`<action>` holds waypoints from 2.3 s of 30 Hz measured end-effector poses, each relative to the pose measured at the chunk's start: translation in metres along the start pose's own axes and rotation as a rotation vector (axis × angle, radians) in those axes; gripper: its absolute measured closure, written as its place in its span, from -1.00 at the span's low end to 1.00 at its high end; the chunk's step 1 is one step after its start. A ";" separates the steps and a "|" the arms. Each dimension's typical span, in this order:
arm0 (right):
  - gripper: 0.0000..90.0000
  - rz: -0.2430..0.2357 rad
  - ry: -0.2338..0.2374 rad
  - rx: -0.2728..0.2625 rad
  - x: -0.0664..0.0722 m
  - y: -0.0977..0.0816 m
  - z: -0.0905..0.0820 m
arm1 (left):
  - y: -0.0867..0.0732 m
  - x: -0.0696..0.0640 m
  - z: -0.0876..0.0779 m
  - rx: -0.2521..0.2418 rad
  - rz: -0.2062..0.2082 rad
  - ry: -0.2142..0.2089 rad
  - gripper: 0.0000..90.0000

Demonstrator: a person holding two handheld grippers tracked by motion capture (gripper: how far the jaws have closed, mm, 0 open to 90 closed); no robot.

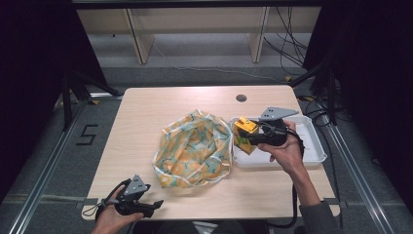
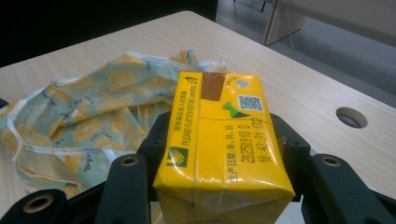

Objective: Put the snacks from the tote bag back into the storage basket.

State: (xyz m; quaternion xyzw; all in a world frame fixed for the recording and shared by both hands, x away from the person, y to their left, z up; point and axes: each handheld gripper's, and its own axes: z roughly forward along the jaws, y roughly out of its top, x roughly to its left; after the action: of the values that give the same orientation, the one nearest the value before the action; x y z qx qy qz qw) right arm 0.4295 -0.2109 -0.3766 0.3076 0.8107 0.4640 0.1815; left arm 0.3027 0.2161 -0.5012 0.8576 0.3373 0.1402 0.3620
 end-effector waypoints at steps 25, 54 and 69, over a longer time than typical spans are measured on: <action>0.15 0.045 0.004 0.033 -0.030 -0.039 0.017 | 0.000 0.000 -0.001 0.013 -0.012 -0.006 -0.43; 0.15 -0.005 0.050 0.073 -0.029 -0.059 0.040 | 0.001 0.001 -0.001 0.009 0.020 -0.007 -0.43; 0.14 -0.017 0.049 0.067 -0.028 -0.068 0.037 | 0.001 0.001 -0.001 0.007 0.021 -0.008 -0.43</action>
State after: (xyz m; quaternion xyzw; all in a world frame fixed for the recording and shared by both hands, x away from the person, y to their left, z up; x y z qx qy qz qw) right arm 0.4496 -0.2316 -0.4541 0.2952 0.8325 0.4424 0.1550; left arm 0.3038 0.2170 -0.4998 0.8629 0.3273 0.1396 0.3588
